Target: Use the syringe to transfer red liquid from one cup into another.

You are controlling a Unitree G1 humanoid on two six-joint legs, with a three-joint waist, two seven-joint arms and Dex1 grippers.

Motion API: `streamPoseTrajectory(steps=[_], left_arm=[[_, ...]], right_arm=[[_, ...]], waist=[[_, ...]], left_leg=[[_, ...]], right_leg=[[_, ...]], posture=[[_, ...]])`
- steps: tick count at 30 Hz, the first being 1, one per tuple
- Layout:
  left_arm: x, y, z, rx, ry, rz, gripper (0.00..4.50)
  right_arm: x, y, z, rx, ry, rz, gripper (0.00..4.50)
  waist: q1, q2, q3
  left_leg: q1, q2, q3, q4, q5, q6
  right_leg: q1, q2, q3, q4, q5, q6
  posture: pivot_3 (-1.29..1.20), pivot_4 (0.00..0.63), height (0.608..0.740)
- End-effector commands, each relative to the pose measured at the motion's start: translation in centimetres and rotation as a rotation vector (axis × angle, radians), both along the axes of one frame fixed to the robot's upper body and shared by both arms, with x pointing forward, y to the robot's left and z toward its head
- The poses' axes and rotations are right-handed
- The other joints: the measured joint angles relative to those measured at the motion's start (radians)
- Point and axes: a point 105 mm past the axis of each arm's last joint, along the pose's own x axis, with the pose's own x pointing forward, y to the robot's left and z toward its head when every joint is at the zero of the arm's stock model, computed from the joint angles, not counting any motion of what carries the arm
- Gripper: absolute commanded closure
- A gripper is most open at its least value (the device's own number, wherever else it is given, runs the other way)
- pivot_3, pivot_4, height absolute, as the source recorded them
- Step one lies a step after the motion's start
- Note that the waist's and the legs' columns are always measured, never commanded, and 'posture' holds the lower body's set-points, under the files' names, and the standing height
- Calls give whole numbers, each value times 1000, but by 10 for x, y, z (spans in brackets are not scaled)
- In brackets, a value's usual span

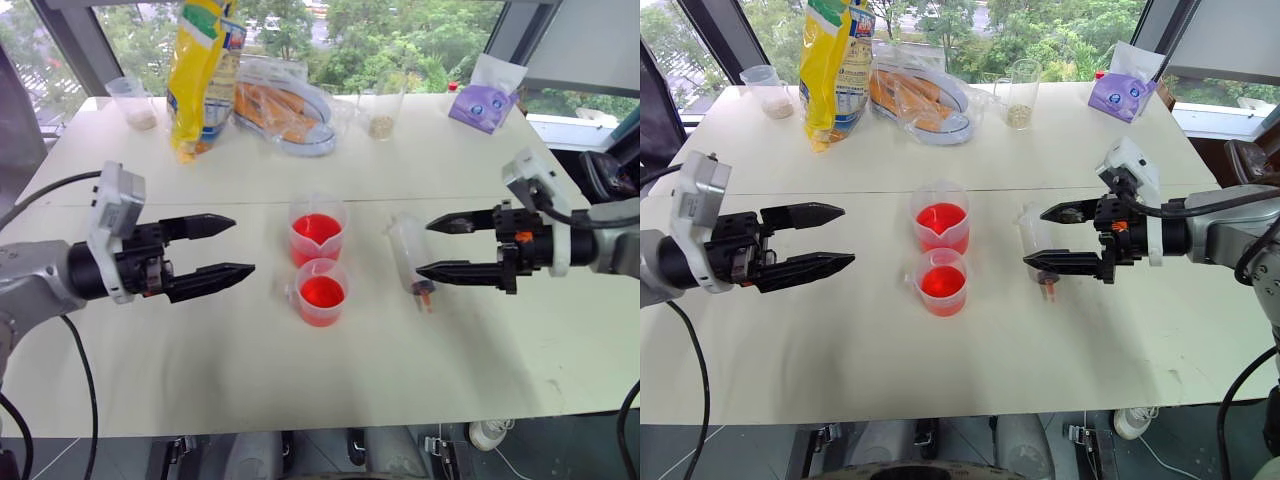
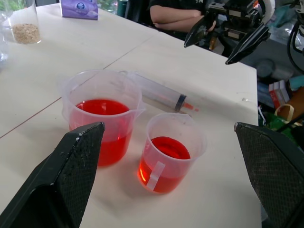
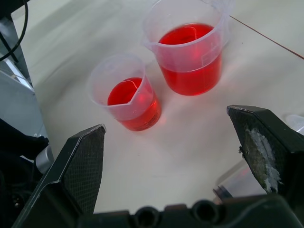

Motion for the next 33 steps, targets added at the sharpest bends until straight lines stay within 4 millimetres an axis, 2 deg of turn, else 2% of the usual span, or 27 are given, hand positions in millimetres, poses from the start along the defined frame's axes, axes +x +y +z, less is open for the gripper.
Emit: streamPoseTrajectory(steps=[1,18,25,33], left_arm=[[-2,1,13,-14,-53,-4,0],[1,-4,12,-24,-67,-21,0],[4,-7,8,-22,-74,-28,0],[7,-15,2,-19,-90,-43,0]], right_arm=[[-1,0,9,5,-41,6,31],[14,-8,-1,-45,-3,-131,31],[36,-14,-9,-90,34,-241,31],[82,-24,-41,-169,202,-514,31]], waist=[[0,0,0],[0,0,0],[-1,0,0],[-3,0,0]], left_leg=[[0,0,0,0,0,0],[0,0,0,0,0,0],[0,0,0,0,0,0],[0,0,1,1,0,0]], right_leg=[[0,0,0,0,0,0],[0,0,0,0,0,0],[0,1,0,0,0,0],[0,1,0,1,0,0]], posture=[[0,150,740],[0,150,740],[0,150,740],[0,150,740]])
